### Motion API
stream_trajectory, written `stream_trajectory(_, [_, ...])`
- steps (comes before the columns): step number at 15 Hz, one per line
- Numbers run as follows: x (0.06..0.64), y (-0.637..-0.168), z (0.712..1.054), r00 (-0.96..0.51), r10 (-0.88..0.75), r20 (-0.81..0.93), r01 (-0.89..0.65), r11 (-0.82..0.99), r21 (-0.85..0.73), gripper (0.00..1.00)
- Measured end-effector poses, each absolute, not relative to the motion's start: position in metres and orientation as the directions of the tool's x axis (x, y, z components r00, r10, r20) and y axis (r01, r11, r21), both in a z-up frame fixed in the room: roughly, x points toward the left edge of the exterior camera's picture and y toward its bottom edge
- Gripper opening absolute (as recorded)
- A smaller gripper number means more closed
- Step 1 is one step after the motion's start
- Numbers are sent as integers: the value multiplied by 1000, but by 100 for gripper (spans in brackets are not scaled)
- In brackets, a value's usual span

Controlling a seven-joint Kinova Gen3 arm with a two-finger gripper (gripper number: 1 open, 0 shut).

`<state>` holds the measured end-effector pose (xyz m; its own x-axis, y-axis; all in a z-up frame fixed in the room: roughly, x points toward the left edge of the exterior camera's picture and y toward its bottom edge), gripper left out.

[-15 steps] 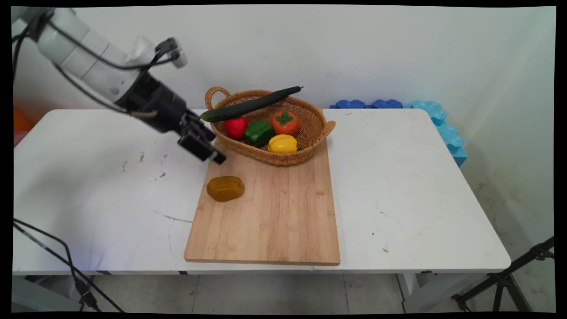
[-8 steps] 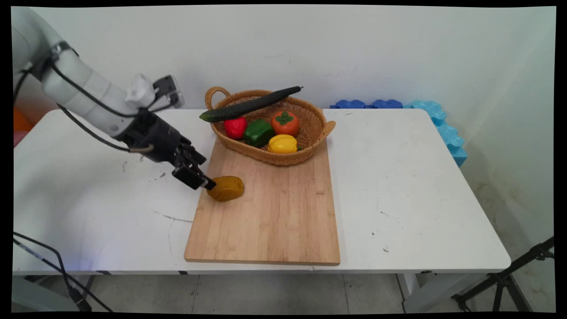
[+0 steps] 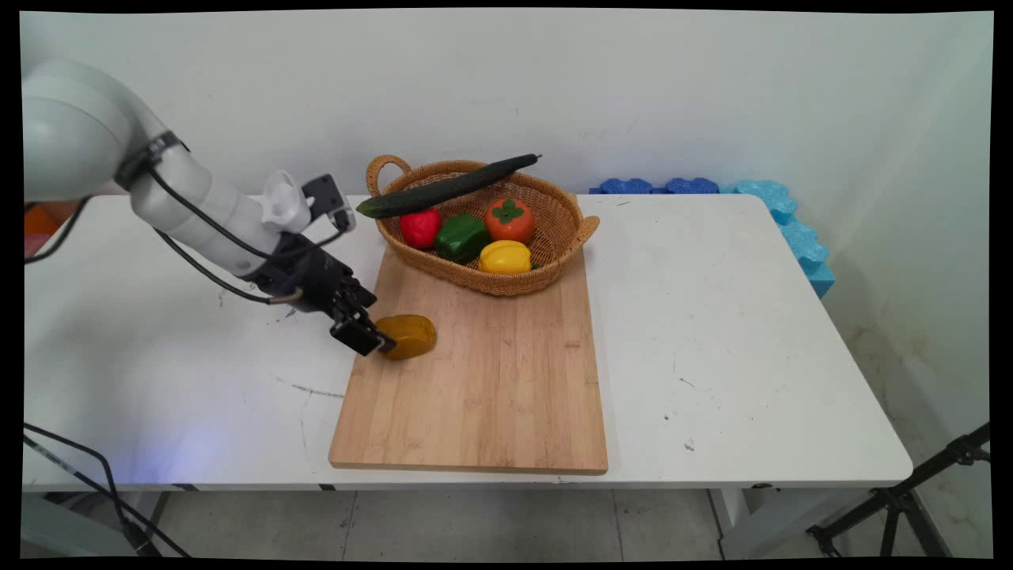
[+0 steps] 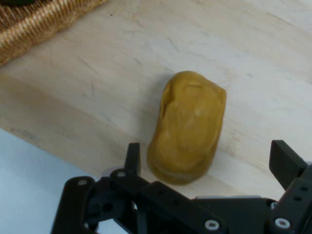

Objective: Pick up the potato from the cutting board, then place the picked object in the vegetable basket

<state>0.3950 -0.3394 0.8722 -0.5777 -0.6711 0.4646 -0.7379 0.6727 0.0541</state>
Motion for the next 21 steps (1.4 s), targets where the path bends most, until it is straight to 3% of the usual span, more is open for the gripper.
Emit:
stream_trajectory(13, [382, -351, 831, -603, -636, 482, -714, 699, 28, 100])
stream_trajectory(14, [382, -351, 830, -603, -633, 486, -713, 701, 28, 0])
stream_trajectory(21, [388, -340, 856, -605, -613, 508, -687, 725, 55, 0])
